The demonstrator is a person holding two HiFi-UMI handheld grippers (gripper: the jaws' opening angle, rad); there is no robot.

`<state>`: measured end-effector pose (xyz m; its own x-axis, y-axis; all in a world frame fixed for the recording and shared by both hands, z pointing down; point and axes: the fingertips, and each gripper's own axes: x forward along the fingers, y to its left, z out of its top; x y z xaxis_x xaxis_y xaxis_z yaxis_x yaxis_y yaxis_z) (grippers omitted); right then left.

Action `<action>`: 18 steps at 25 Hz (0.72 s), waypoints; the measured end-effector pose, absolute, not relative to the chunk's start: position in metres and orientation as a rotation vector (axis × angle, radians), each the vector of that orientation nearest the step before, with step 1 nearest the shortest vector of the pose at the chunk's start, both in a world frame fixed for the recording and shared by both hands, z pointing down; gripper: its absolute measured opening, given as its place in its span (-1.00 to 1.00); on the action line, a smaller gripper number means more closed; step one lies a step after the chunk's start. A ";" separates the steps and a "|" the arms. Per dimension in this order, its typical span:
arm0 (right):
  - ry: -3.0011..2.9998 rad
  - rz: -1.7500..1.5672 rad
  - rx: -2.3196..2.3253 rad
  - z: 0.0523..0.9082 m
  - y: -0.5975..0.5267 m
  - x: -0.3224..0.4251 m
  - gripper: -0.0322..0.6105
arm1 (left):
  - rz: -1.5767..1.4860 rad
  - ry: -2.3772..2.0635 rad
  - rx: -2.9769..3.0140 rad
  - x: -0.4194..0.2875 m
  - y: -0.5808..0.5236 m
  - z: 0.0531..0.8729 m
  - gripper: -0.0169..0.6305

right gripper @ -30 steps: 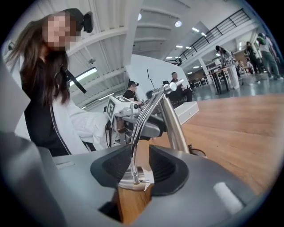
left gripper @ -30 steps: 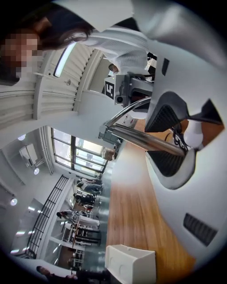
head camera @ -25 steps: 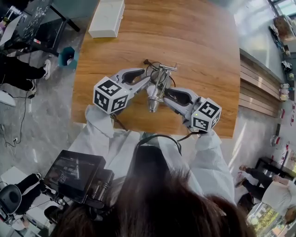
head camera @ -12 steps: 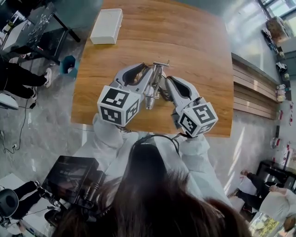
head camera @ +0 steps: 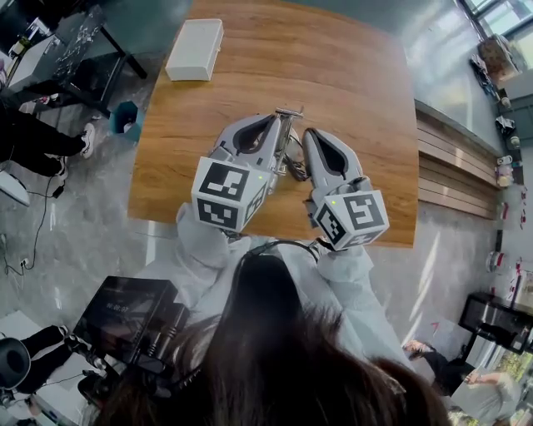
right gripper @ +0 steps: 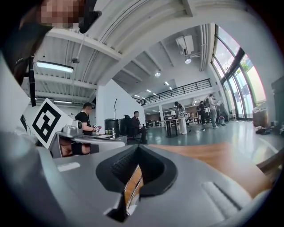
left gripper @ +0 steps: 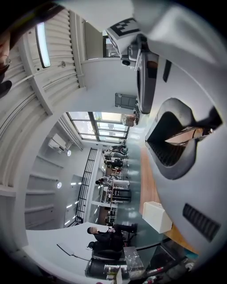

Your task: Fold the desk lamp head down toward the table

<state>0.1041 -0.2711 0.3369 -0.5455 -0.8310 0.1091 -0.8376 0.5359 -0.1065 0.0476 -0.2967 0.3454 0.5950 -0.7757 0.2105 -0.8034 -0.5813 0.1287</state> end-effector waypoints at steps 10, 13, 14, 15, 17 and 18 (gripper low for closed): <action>-2.710 0.201 1.475 0.331 -0.274 0.103 -0.90 | 0.202 -1.290 2.625 0.053 -0.296 0.345 -0.94; -2.709 0.201 1.472 0.330 -0.274 0.101 -0.90 | 0.205 -1.285 2.624 0.052 -0.297 0.346 -0.94; -2.708 0.203 1.471 0.330 -0.274 0.101 -0.90 | 0.207 -1.284 2.624 0.052 -0.297 0.346 -0.94; -2.707 0.204 1.471 0.331 -0.274 0.101 -0.90 | 0.208 -1.283 2.624 0.052 -0.297 0.346 -0.94; -2.704 0.204 1.474 0.331 -0.274 0.101 -0.90 | 0.211 -1.283 2.626 0.053 -0.297 0.347 -0.94; -2.702 0.204 1.475 0.331 -0.274 0.102 -0.90 | 0.212 -1.282 2.627 0.053 -0.297 0.347 -0.94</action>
